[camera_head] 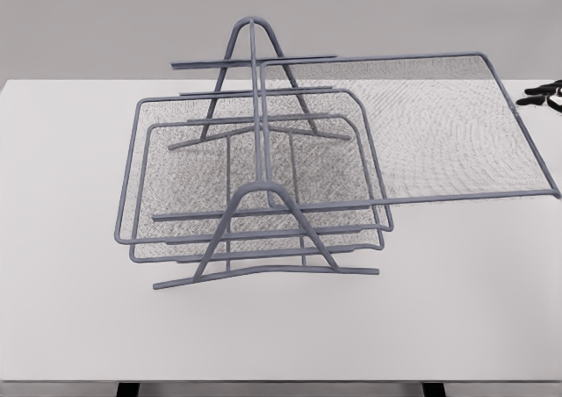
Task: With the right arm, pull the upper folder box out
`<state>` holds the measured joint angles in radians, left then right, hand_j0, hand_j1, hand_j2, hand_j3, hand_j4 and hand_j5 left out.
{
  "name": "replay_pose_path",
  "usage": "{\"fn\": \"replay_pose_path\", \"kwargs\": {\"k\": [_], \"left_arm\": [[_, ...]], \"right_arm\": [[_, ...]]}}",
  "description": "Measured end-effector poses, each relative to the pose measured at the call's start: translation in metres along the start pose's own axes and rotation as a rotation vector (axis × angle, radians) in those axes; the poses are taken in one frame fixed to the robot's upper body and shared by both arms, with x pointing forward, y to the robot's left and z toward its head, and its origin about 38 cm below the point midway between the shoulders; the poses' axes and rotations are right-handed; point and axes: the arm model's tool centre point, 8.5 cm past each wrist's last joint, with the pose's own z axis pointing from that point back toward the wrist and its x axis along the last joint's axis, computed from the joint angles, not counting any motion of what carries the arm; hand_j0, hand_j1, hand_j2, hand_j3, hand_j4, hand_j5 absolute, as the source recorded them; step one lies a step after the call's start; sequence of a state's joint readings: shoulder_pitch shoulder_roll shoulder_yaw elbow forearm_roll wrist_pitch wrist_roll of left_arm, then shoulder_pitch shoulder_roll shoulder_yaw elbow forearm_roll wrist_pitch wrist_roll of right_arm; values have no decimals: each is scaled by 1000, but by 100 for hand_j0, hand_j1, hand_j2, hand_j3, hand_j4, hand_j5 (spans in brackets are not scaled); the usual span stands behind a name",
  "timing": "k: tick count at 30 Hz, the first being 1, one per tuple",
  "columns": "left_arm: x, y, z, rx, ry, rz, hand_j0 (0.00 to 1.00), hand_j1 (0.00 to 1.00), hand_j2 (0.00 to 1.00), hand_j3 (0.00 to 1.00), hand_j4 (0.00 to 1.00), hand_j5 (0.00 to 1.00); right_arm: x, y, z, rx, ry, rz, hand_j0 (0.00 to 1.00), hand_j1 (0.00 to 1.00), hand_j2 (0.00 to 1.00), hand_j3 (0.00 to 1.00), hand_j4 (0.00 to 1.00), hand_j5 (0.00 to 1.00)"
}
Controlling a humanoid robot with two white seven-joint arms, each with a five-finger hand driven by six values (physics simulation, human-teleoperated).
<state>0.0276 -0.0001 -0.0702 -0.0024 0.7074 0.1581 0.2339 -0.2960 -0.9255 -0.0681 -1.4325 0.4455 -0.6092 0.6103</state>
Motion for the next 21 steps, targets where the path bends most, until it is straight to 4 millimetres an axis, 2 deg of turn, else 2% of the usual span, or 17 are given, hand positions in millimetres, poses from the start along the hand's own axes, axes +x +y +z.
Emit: {"fn": "replay_pose_path", "kwargs": {"k": [3, 4, 6, 9, 11, 12, 15, 17, 21], "left_arm": [[0, 0, 0, 0, 0, 0, 100, 100, 100, 100, 100, 100], [0, 0, 0, 0, 0, 0, 100, 100, 100, 100, 100, 100], [0, 0, 0, 0, 0, 0, 100, 100, 100, 100, 100, 100], [0, 0, 0, 0, 0, 0, 100, 100, 100, 100, 100, 100], [0, 0, 0, 0, 0, 0, 100, 100, 100, 100, 100, 100], [-1, 1, 0, 1, 2, 0, 100, 100, 100, 100, 100, 100], [-2, 1, 0, 4, 4, -1, 100, 100, 100, 100, 100, 100], [-2, 2, 0, 4, 4, -1, 100, 100, 100, 100, 100, 100], [0, 0, 0, 2, 2, 0, 100, 100, 100, 100, 100, 100]], "right_arm": [[-7, -59, 8, -117, 10, 61, 100, 100, 100, 100, 100, 100], [-2, -69, 6, -126, -12, 77, 100, 100, 100, 100, 100, 100], [20, -91, 4, -129, -87, 137, 100, 100, 100, 100, 100, 100], [59, -93, -9, -109, -228, 168, 100, 100, 100, 100, 100, 100], [84, -85, -27, -122, -317, 143, 100, 100, 100, 100, 100, 100], [93, -87, -33, -140, -348, 140, 100, 100, 100, 100, 100, 100], [115, -92, -49, -178, -424, 130, 100, 100, 100, 100, 100, 100], [130, -83, -62, -174, -474, 106, 100, 100, 100, 100, 100, 100], [144, -73, -73, -160, -517, 87, 100, 100, 100, 100, 100, 100]]}}
